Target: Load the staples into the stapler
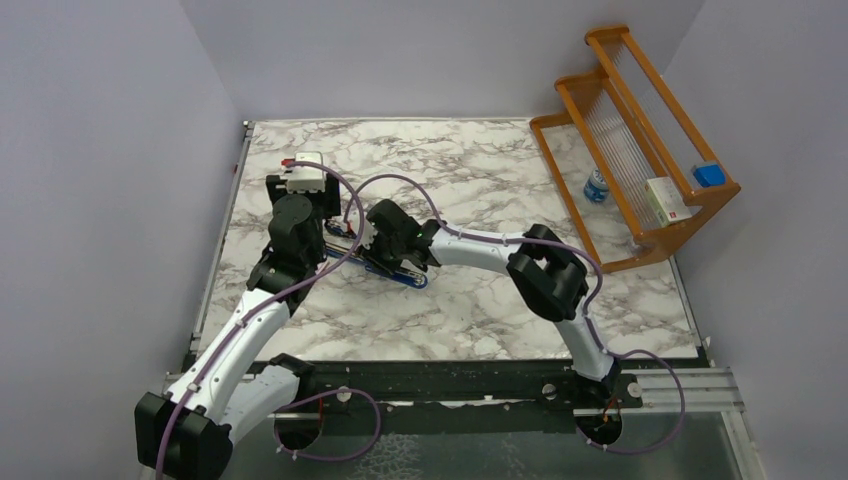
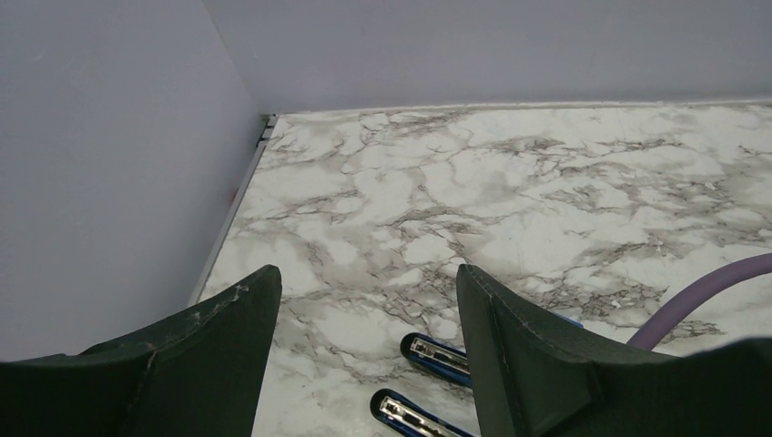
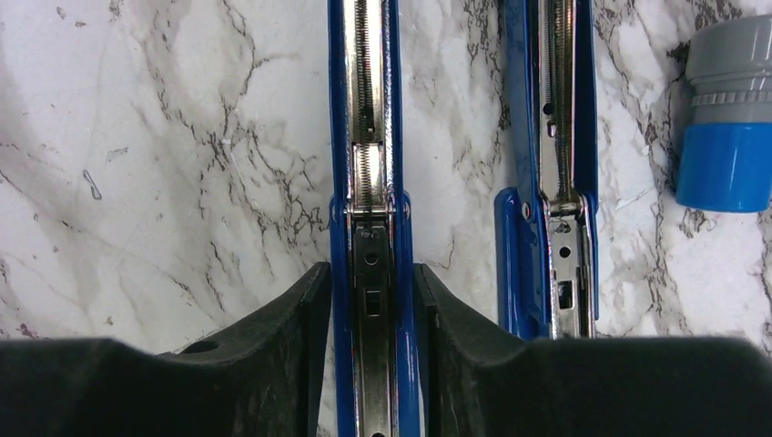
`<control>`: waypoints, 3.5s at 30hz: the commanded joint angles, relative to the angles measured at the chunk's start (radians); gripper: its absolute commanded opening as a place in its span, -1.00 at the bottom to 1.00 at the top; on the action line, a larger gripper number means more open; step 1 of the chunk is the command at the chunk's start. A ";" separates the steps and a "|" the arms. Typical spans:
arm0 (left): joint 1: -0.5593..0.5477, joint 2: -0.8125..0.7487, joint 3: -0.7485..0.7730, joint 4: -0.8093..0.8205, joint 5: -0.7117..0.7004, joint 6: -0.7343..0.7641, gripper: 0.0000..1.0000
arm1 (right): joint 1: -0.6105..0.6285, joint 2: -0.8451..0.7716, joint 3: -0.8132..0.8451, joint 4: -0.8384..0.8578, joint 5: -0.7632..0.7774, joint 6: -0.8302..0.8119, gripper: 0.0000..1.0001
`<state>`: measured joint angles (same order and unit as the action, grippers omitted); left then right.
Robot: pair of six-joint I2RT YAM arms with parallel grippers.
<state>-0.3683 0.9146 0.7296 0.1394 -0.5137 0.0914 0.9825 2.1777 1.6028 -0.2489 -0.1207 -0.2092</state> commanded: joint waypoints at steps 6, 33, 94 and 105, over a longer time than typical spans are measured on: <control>0.007 0.042 0.131 -0.203 -0.064 -0.123 0.47 | 0.007 -0.205 -0.166 0.195 -0.060 0.143 0.01; 0.146 0.243 0.120 -0.667 0.413 0.064 0.55 | -0.054 -0.767 -0.754 0.335 -0.054 0.292 0.23; 0.341 0.698 0.200 -0.742 0.630 0.361 0.36 | -0.054 -0.993 -0.841 0.137 -0.208 0.230 0.23; 0.338 0.774 0.216 -0.743 0.626 0.347 0.19 | -0.054 -0.977 -0.830 0.133 -0.205 0.221 0.23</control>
<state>-0.0284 1.6344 0.9512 -0.6006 0.1257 0.4347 0.9279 1.1931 0.7532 -0.1074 -0.3084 0.0288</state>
